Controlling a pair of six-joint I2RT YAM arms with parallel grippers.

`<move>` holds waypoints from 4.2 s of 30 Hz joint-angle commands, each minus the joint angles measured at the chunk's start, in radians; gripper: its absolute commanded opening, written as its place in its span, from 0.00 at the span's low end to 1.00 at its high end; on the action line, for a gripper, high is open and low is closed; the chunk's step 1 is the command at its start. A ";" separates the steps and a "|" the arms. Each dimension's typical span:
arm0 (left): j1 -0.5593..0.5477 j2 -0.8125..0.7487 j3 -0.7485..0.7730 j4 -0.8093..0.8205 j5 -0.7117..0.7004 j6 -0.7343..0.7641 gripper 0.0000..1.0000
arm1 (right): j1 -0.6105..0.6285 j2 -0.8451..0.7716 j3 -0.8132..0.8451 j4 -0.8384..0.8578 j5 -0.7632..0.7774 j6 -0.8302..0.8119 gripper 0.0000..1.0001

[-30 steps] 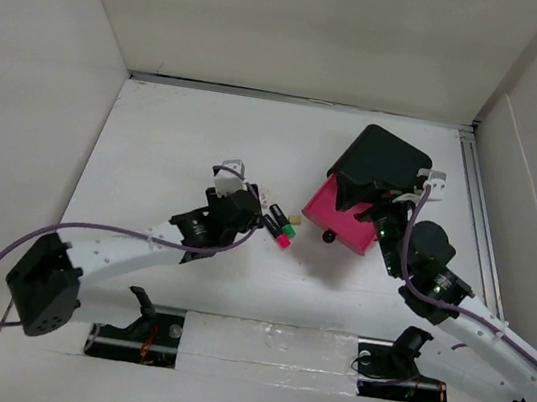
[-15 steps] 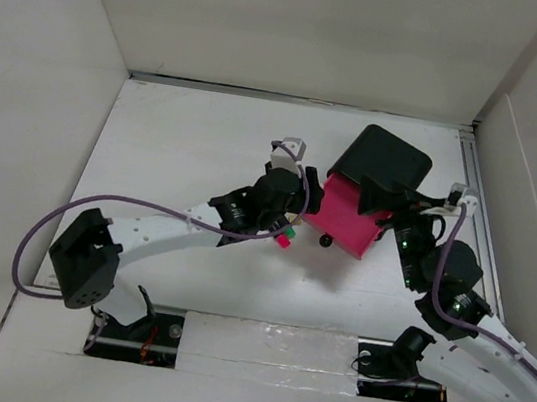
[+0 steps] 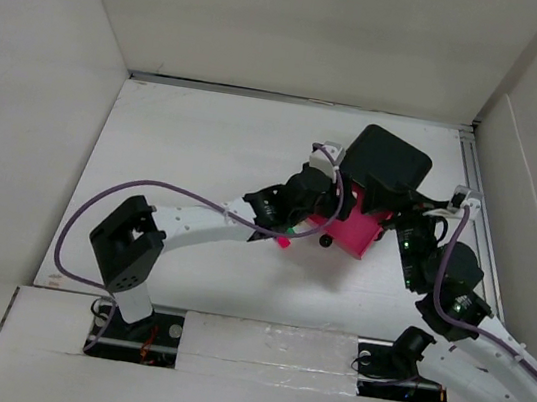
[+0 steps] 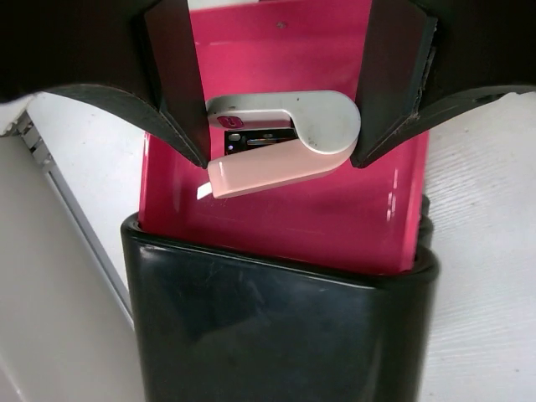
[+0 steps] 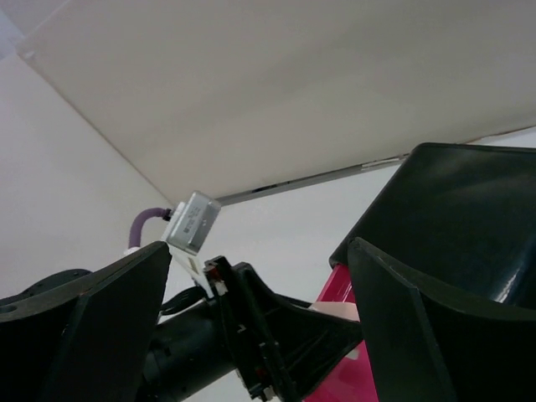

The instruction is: Organize the desk

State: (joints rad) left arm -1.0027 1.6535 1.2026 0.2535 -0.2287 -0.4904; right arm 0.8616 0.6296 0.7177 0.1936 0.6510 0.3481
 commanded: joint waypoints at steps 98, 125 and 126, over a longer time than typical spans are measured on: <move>-0.008 -0.195 0.009 0.000 -0.099 0.065 0.10 | -0.022 -0.060 -0.024 0.024 0.032 0.045 0.49; -0.008 0.019 0.143 -0.016 -0.142 0.174 0.62 | -0.022 -0.079 -0.057 0.046 0.042 0.043 0.50; -0.008 0.002 0.137 -0.014 -0.150 0.174 0.62 | -0.022 -0.079 -0.060 0.047 0.045 0.043 0.50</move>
State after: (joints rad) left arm -1.0126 1.7653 1.3373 0.1970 -0.3450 -0.3317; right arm 0.8436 0.5518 0.6384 0.2119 0.6994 0.3927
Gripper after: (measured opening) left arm 0.613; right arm 0.502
